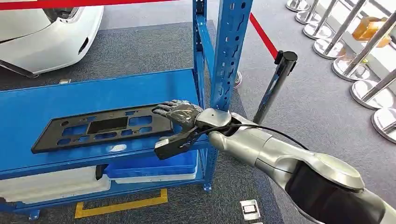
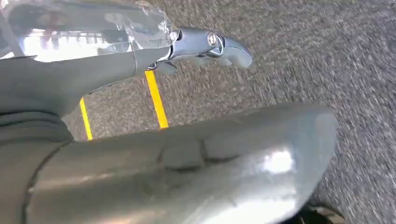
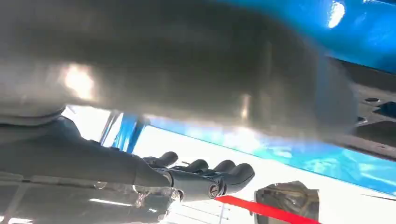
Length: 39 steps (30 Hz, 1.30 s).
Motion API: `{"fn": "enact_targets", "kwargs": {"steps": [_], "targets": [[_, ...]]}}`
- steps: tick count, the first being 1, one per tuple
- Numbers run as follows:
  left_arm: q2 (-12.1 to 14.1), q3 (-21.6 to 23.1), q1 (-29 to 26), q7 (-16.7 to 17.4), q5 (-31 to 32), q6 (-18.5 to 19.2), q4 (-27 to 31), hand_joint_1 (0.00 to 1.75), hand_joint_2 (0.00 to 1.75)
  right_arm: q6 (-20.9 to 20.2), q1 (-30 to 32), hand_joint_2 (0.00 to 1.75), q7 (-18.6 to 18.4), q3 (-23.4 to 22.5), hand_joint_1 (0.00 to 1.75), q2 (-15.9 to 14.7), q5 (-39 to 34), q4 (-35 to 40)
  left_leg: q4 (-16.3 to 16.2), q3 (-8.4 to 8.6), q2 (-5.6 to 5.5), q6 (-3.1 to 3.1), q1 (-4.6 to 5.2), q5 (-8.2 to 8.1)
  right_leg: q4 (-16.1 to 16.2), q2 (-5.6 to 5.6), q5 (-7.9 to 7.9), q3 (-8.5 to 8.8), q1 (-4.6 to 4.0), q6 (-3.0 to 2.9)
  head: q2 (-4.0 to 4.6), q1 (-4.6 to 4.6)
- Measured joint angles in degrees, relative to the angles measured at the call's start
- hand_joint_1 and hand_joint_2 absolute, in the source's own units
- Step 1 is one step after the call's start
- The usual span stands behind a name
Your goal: Take the parts from the cabinet and place them on the table.
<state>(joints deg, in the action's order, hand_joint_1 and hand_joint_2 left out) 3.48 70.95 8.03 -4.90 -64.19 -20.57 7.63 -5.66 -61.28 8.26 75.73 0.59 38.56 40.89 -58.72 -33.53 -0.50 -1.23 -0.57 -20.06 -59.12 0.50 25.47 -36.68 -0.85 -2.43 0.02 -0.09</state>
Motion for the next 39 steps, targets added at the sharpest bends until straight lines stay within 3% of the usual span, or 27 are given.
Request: {"fn": "enact_targets", "kwargs": {"steps": [22, 39], "targets": [[0.0, 1.0, 0.2, 0.3, 1.4, 0.2, 0.0, 0.00, 0.00, -0.1, 0.6, 1.75, 1.7, 0.0, 0.00, 1.8, -1.1, -3.5, 0.1, 0.06, -0.02, -0.13, 0.22, 0.09, 0.0, 0.00, -0.07, 0.07, 0.19, -0.07, 0.02, -0.18], [0.0, 2.5, 2.3, 0.6, 4.3, 0.8, 0.6, 0.00, 0.00, 4.7, 3.4, 1.75, 2.1, 0.5, 0.00, 1.2, 3.5, -5.0, 0.0, 0.10, -0.02, -0.13, 0.22, 0.09, 0.0, 0.03, -0.07, 0.07, 0.19, -0.06, 0.02, -0.18]]}}
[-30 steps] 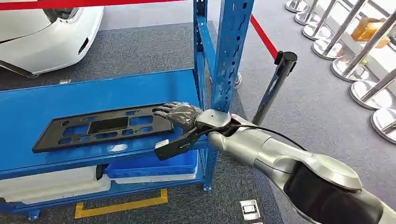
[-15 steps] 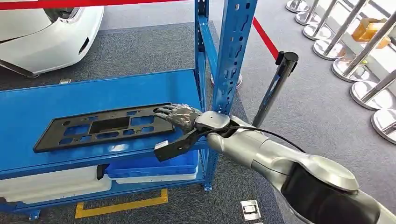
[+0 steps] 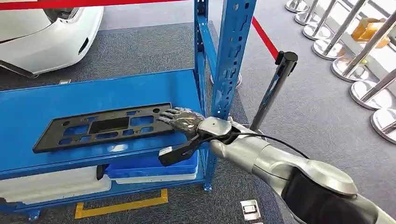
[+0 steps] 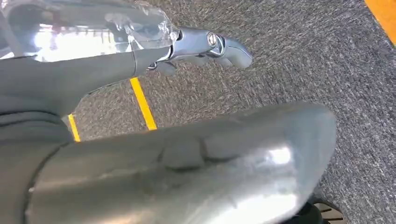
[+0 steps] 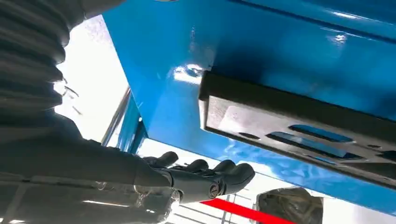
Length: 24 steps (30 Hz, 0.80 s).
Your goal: Take the parts from the cabinet and place them on the table.
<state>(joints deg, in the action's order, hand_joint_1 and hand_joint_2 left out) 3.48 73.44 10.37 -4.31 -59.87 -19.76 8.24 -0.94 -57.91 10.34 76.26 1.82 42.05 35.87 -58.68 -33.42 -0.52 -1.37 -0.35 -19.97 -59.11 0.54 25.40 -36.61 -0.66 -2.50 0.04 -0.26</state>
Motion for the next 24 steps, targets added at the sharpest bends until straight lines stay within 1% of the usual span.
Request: {"fn": "enact_targets", "kwargs": {"steps": [6, 9, 12, 15, 16, 17, 18, 19, 24], "targets": [[0.0, 0.3, 0.5, 0.0, 0.6, 0.2, 0.3, 0.00, 0.00, 1.7, 1.1, 1.75, 0.0, 0.0, 0.00, -0.7, 0.8, -0.2, 0.0, 0.00, 0.00, 0.00, 0.03, 0.00, 0.0, 0.00, -0.01, 0.00, 0.03, 0.01, -0.02, -0.02], [0.0, 0.4, 0.6, -0.3, 0.9, 0.2, 0.4, 0.00, 0.00, 3.1, 1.5, 1.75, 0.0, 0.0, 0.00, -1.0, 2.3, -0.3, 0.0, 0.00, 0.00, 0.00, 0.03, 0.00, 0.0, 0.00, -0.01, 0.00, 0.03, 0.01, -0.02, -0.02], [0.0, 0.4, 0.8, -1.0, 1.1, 0.2, 0.6, 0.00, 0.00, 5.9, 2.2, 1.75, -0.4, 0.0, 0.00, -1.4, 4.6, -0.5, 0.0, 0.00, 0.00, 0.00, 0.03, 0.00, 0.0, 0.00, -0.01, 0.00, 0.03, 0.01, 0.00, 0.02], [0.0, 0.4, 1.0, -1.7, 1.2, -0.1, 0.7, 0.00, 0.00, 9.5, 3.1, 1.75, -1.3, 0.0, 0.00, -2.1, 6.9, -0.6, 0.0, 0.00, 0.00, 0.00, 0.03, 0.00, 0.0, -0.02, -0.01, 0.01, 0.03, 0.01, 0.00, 0.04], [0.0, 0.4, 1.1, -1.8, 1.2, -0.1, 0.7, 0.00, 0.00, 10.2, 3.4, 1.75, -1.5, -0.1, 0.24, -2.2, 7.2, -0.6, 0.0, 0.00, -0.01, 0.00, 0.03, 0.00, 0.0, -0.02, -0.01, 0.01, 0.03, 0.01, 0.00, 0.07], [0.0, 0.4, 1.1, -1.9, 1.3, -0.1, 0.8, 0.00, 0.00, 10.6, 3.6, 1.75, -1.6, -0.1, 1.06, -2.4, 7.6, -0.6, 0.0, 0.00, -0.01, 0.00, 0.03, 0.00, 0.0, -0.02, -0.01, 0.01, 0.03, 0.01, -0.02, 0.04], [0.0, 0.4, 1.2, -2.1, 1.3, -0.2, 0.8, 0.00, 0.00, 11.1, 3.8, 1.75, -1.7, -0.1, 1.69, -2.5, 8.2, -0.6, 0.0, 0.00, -0.02, 0.00, 0.03, 0.00, 0.0, -0.02, -0.01, 0.01, 0.03, 0.01, -0.02, 0.04], [0.0, 0.4, 1.2, -2.3, 1.3, -0.3, 0.8, 0.00, 0.00, 11.5, 4.0, 1.75, -1.9, -0.2, 1.75, -2.8, 8.8, -0.6, 0.0, 0.00, -0.03, 0.00, 0.03, 0.00, 0.0, -0.02, -0.01, 0.02, 0.03, 0.01, -0.02, 0.07], [0.0, 0.4, 1.2, -3.6, 1.1, -1.2, 0.9, 0.00, 0.00, 13.4, 5.4, 1.75, -2.3, -0.8, 1.73, -3.4, 13.0, -0.6, 0.0, 0.00, -0.07, 0.01, 0.05, 0.00, 0.0, -0.03, 0.00, 0.06, 0.03, 0.02, 0.00, 0.00]]}}
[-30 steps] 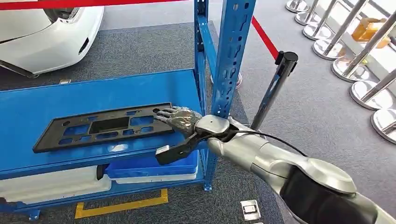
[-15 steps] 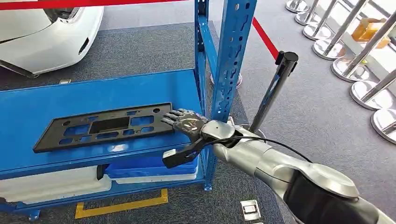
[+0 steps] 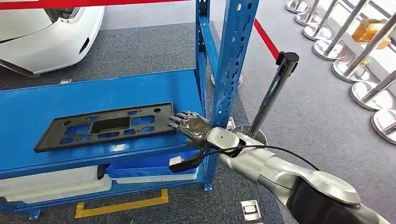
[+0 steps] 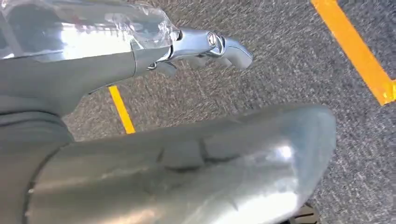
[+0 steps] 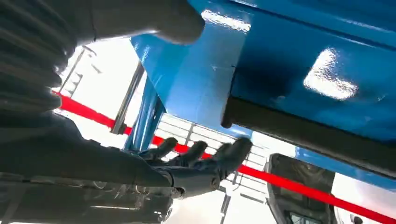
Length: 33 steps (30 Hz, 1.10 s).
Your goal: Take the parts from the cabinet and place them on the table.
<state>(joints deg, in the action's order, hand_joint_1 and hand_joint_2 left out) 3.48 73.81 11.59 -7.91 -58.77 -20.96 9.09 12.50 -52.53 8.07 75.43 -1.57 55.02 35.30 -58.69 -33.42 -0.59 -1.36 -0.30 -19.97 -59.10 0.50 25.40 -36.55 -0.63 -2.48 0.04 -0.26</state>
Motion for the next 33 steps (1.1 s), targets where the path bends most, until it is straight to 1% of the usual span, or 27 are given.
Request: {"fn": "enact_targets", "kwargs": {"steps": [9, 10, 11, 12, 13, 14, 15, 19, 33], "targets": [[0.0, 0.0, 0.0, -0.3, 0.0, -0.1, 0.0, 0.00, 0.00, 0.2, 0.3, 1.75, 0.0, -0.2, 1.75, -0.1, 0.4, 0.0, 0.0, 0.00, 0.00, 0.00, 0.01, 0.00, 0.0, 0.00, 0.00, 0.00, 0.00, 0.00, -0.02, 0.00], [0.0, 0.0, 0.0, -0.7, 0.0, -0.2, 0.0, 0.00, 0.00, 0.6, 0.6, 1.75, -0.1, -0.5, 1.71, -0.2, 1.0, 0.0, 0.0, 0.00, 0.00, 0.01, 0.02, -0.01, 0.0, 0.00, 0.00, 0.01, 0.05, 0.00, -0.02, -0.04], [0.0, 0.0, -0.1, -0.9, 0.0, -0.3, 0.0, 0.00, 0.00, 0.7, 0.7, 1.75, -0.2, -0.6, 1.75, -0.2, 1.4, 0.0, 0.0, 0.00, 0.00, 0.02, 0.03, -0.01, 0.0, 0.00, 0.00, 0.01, 0.06, 0.01, 0.00, -0.04], [0.0, 0.0, -0.1, -1.2, 0.0, -0.4, 0.0, 0.00, 0.00, 0.9, 0.9, 1.75, -0.5, -0.8, 1.73, -0.3, 2.5, 0.0, 0.0, 0.01, 0.00, 0.03, 0.09, -0.01, 0.0, 0.00, 0.00, 0.01, 0.11, 0.01, 0.00, -0.04], [0.0, 0.0, -0.1, -1.3, 0.0, -0.5, 0.0, 0.00, 0.00, 0.9, 1.0, 1.75, -0.5, -0.8, 1.75, -0.3, 2.8, 0.0, 0.0, 0.01, 0.00, 0.03, 0.09, -0.01, 0.0, 0.00, 0.00, 0.01, 0.11, 0.01, 0.00, -0.04], [0.0, 0.0, -0.1, -1.9, 0.0, -0.8, 0.0, 0.00, 0.00, 0.9, 1.6, 1.75, -1.0, -1.4, 1.75, -0.6, 5.0, 0.0, 0.0, 0.01, -0.02, 0.07, 0.13, -0.02, 0.0, -0.02, 0.00, 0.02, 0.14, 0.02, -0.02, -0.04], [0.0, -0.1, -0.1, -2.5, 0.2, -1.2, 0.0, 0.00, 0.00, 0.9, 2.0, 1.75, -1.7, -1.9, 1.75, -0.8, 9.1, 0.0, 0.0, 0.00, -0.07, 0.11, 0.14, 0.00, 0.0, -0.08, -0.01, 0.03, 0.19, 0.07, -0.02, -0.02], [0.0, -0.5, -0.4, -3.1, -0.2, -1.8, 0.0, 0.00, 0.00, 2.0, 2.5, 1.75, -2.5, -2.8, 1.75, -0.8, 12.9, 0.0, 0.0, -0.02, -0.07, 0.13, 0.14, 0.00, 0.0, -0.08, -0.01, 0.03, 0.28, 0.10, -0.02, 0.02], [0.0, -0.8, -0.9, -3.5, -0.5, -2.1, 0.0, 0.00, 0.00, 2.9, 3.1, 1.75, -2.7, -4.0, 1.75, -0.8, 14.1, 0.0, 0.0, -0.04, -0.10, 0.19, 0.21, -0.04, 0.0, -0.13, 0.01, 0.04, 0.30, 0.23, -0.02, -0.07]]}}
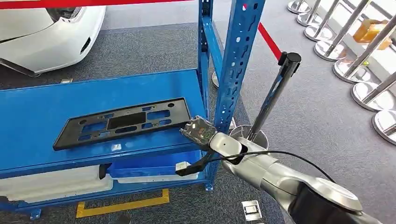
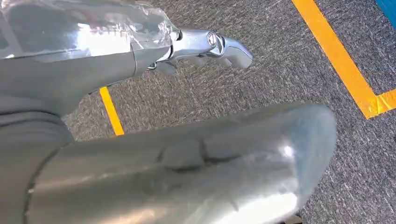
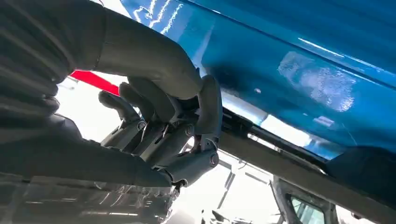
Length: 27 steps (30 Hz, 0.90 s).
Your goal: Take the parts from the cabinet and place them on the table.
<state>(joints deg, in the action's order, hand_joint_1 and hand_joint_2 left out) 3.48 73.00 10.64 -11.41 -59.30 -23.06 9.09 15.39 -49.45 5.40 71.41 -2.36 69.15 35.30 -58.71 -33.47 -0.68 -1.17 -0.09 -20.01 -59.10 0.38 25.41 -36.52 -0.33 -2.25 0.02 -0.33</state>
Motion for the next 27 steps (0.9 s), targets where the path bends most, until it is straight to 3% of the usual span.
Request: {"fn": "enact_targets", "kwargs": {"steps": [9, 10, 11, 12, 19, 27], "targets": [[0.0, -0.3, -0.7, -0.5, 0.4, -0.2, 0.0, 0.00, 0.00, 0.8, 0.6, 1.75, 0.2, -1.8, 1.75, 0.5, 1.6, 0.1, 0.0, -0.02, -0.01, 0.00, 0.00, 0.00, 0.0, -0.04, 0.02, -0.02, 0.01, 0.03, 0.00, 0.00], [0.0, -0.3, -0.7, -0.2, 0.6, 0.0, 0.0, 0.00, 0.00, 0.8, 0.6, 1.75, 0.2, -2.1, 0.68, 0.5, 1.8, 0.2, 0.0, -0.02, -0.01, 0.00, 0.00, 0.00, 0.0, -0.04, 0.02, -0.02, 0.01, 0.03, 0.00, -0.02], [0.0, -0.3, -0.7, 0.0, 0.8, 0.1, 0.0, 0.00, 0.00, 0.8, 0.7, 1.75, 0.2, -2.3, 0.07, 0.5, 2.0, 0.4, 0.0, -0.02, -0.01, 0.00, 0.00, 0.00, 0.0, -0.04, 0.02, -0.02, 0.01, 0.03, 0.02, 0.02], [0.0, -0.3, -0.7, 0.3, 1.2, 0.4, 0.0, 0.00, 0.00, 0.8, 0.8, 1.75, 0.2, -2.7, 0.00, 0.5, 2.5, 1.1, 0.0, -0.02, -0.01, 0.00, -0.01, 0.00, 0.0, -0.04, 0.02, -0.02, 0.01, 0.04, 0.00, 0.04], [0.0, -0.3, -0.2, 1.9, 2.7, 0.9, 0.0, 0.00, 0.00, -1.9, 0.8, 1.75, -0.1, -5.3, 0.00, 0.4, 1.9, 11.2, 0.0, 0.03, 0.09, 0.00, -0.01, 0.00, 0.0, 0.09, 0.00, -0.02, 0.06, 0.05, 0.02, 0.00], [-0.2, -0.3, 0.4, 4.4, 4.6, 1.4, 0.5, 0.00, 0.00, -6.3, -1.1, 1.75, -2.1, -5.9, 0.00, 2.9, -2.0, 25.7, 0.0, 0.04, 0.09, -0.02, -0.04, 0.00, 0.0, 0.11, 0.01, -0.03, -0.10, 0.03, 0.00, 0.07]]}}
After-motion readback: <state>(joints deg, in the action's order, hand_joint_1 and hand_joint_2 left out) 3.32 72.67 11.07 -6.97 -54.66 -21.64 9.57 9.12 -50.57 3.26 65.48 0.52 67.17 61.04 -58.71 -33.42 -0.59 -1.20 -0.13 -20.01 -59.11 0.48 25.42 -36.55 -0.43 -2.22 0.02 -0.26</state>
